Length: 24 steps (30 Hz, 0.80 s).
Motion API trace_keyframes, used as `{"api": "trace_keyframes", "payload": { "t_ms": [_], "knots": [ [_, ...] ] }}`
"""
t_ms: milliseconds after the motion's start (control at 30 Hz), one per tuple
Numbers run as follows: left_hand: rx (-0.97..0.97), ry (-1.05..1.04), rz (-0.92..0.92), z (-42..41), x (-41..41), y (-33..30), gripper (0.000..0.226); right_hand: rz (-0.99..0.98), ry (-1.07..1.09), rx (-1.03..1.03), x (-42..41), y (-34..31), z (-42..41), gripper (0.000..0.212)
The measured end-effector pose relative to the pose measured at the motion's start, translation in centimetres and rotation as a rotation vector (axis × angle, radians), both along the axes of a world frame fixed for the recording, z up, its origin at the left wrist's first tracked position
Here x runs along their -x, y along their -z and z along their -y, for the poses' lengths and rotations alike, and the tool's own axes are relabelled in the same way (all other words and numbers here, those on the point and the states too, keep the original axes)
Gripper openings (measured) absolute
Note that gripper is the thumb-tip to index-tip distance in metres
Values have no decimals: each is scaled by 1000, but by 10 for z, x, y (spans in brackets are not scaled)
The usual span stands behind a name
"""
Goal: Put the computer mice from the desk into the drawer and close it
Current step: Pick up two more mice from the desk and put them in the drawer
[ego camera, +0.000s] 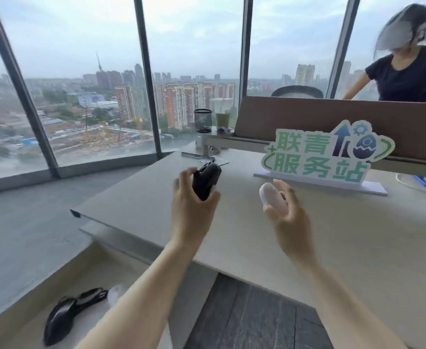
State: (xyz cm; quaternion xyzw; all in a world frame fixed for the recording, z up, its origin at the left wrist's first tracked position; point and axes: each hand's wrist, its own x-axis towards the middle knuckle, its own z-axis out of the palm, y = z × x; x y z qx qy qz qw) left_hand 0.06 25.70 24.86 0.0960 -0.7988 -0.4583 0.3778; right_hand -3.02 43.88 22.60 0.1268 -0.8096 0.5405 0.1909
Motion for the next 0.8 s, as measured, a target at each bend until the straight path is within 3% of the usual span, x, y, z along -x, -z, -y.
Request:
{"api": "trace_keyframes", "payload": {
  "t_ms": [233, 367, 633, 733, 800],
  "knots": [
    [18, -301, 20, 128, -101, 5, 47, 8, -356, -45, -54, 13, 163, 55],
    [-12, -457, 132, 195, -144, 46, 47, 200, -577, -126, -87, 49, 250, 52],
    [-100, -597, 704, 293, -179, 165, 58, 567, -615, -555, -115, 137, 359, 62],
    [14, -581, 988, 309, -177, 197, 60, 543, -604, -819, -116, 160, 381, 49],
    [104, -540, 1160, 313, -172, 214, 57, 573, -575, -918, -115, 176, 391, 54]
  ]
}}
